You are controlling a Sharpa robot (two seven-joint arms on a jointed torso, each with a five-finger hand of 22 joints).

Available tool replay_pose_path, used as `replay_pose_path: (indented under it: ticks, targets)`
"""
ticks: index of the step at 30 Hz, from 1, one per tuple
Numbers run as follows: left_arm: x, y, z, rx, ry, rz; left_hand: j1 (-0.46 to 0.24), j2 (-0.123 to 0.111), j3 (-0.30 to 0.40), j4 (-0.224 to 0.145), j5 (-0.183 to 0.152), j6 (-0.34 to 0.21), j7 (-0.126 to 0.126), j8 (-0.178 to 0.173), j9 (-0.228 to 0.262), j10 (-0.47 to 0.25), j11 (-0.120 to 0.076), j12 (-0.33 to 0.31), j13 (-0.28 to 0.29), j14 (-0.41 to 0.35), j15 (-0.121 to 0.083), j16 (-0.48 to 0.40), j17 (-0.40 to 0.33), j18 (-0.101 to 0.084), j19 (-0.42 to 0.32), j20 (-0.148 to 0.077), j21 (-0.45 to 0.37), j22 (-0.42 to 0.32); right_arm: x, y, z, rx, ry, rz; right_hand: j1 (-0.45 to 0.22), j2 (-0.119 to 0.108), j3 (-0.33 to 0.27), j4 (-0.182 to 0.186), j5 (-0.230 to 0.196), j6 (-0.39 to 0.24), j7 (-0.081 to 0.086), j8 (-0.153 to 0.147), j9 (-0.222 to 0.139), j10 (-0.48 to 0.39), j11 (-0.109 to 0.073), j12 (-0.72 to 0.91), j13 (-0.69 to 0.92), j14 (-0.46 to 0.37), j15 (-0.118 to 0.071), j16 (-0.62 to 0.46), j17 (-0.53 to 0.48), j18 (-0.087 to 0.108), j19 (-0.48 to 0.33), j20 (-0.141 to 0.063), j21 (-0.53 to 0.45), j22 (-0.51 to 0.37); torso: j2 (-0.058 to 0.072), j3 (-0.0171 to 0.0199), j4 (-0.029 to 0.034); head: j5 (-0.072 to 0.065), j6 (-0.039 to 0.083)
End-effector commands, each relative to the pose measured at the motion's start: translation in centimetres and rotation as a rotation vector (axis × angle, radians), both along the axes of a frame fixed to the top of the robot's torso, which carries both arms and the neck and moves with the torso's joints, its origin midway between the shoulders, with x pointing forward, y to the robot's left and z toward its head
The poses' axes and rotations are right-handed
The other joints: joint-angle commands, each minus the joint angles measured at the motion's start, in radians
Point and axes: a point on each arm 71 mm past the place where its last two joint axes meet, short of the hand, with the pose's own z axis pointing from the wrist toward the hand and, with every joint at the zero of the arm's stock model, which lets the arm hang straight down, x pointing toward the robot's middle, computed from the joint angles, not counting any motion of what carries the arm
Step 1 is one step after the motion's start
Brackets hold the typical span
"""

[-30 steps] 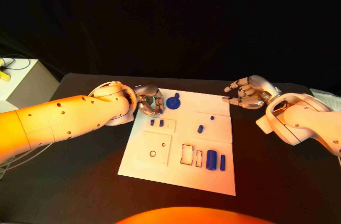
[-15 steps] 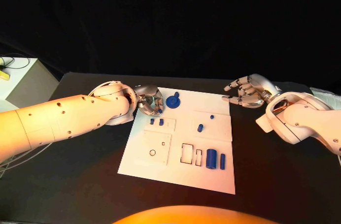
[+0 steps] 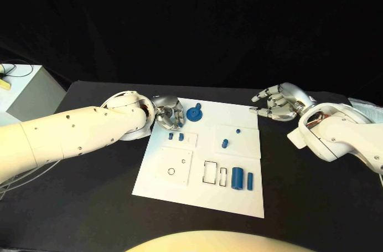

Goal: Assemble the parts on the task board

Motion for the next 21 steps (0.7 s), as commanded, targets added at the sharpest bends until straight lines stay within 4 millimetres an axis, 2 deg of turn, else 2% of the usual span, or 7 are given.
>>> replay_pose_path:
  ticks: [1,21]
  targets:
    - [-0.13,-0.19,-0.40,0.017,0.023,-0.008,0.002,0.010,0.002,-0.006,0.001,0.007,-0.001,0.002,0.002,0.007,0.001,-0.003,-0.001,0.009,-0.002,0.006,0.005,0.016,0.003,-0.002,0.003,-0.002,-0.06,0.11,0.03,-0.006,-0.008,0.013,-0.004,0.007,0.005,0.000,0.005,-0.009,0.000,0.006,-0.001,-0.003,-0.001,-0.001,0.000,0.054,0.006,-0.002,0.103,0.007,-0.001,0.005,-0.001,0.133,0.000,0.0003,-0.0010,-0.001,-0.002]
    - [-0.48,-0.18,-0.90,0.035,0.049,-0.011,0.006,0.008,0.002,-0.018,0.000,0.008,0.000,-0.010,0.004,0.013,0.002,-0.013,-0.002,0.010,-0.002,0.008,0.009,0.016,0.004,-0.004,0.005,-0.001,-0.05,-0.04,0.03,-0.007,-0.009,0.010,-0.008,0.006,0.009,0.000,0.007,-0.009,0.000,0.008,-0.002,-0.005,-0.001,-0.001,-0.003,0.054,0.006,-0.003,0.102,0.007,-0.001,0.005,-0.004,0.133,-0.001,-0.0010,0.0001,-0.002,-0.005]
